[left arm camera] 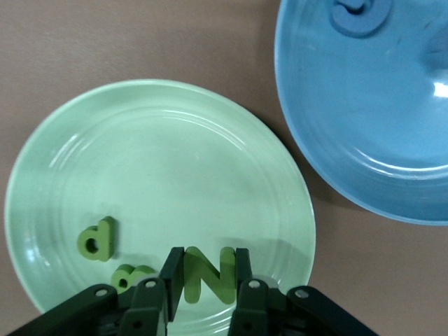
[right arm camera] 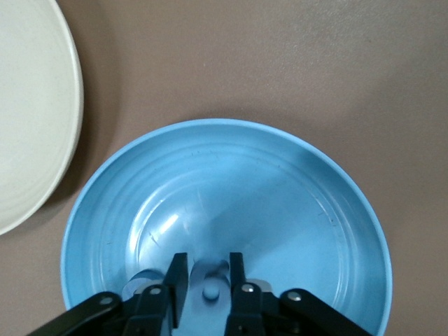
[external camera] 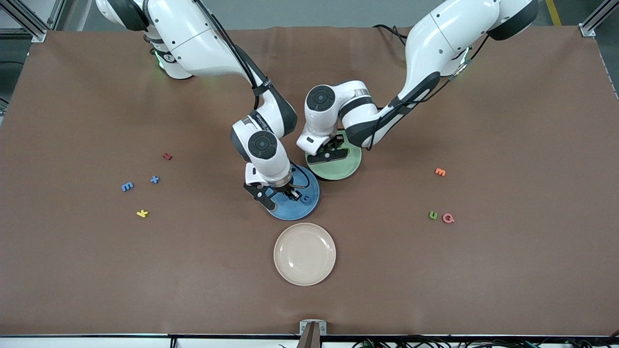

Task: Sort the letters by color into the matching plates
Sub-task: 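Open both grippers to drop the N and the 9 onto their plates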

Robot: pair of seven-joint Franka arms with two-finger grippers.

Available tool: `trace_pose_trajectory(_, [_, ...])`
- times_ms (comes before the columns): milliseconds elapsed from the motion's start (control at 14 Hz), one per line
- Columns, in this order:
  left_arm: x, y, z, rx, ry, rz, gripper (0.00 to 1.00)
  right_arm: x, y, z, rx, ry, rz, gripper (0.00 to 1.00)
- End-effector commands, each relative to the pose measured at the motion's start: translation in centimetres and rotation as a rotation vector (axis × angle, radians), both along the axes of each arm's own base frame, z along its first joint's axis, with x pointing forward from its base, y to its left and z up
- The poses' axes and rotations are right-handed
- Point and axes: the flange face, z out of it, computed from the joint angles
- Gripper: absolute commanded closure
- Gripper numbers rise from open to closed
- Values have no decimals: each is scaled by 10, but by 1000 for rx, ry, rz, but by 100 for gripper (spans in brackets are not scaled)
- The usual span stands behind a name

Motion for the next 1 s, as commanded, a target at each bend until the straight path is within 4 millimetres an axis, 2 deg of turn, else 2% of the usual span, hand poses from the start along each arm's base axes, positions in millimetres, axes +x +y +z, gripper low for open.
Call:
trace_pose_trajectory(0, [3,-5,-4,1,12,16,76,5,5,3,-1,-13,-16,0])
trace_pose_trajectory(71, [3,-5,-5,2,12,12,64,5,5,5,1,-15,-15,0])
trace_pose_trajectory(214, [5,-4,-2,0,6,3,29,5,5,6,0,-16,-14,0])
trace_pose_trajectory(429, [13,5,1,2,2,-2,3,7,3,10,-3,-22,-7,0])
trace_pose_trajectory(714, [44,37,18,-17,-4,-47,1,14,-25,27,-65,26,58,0])
trace_pose_trajectory(857, [62,61,28,-36,2,-72,1,15,-51,41,-88,61,95,0])
trace_pose_trajectory(929, [68,74,31,-45,9,-87,1,15,-73,51,-97,59,119,0])
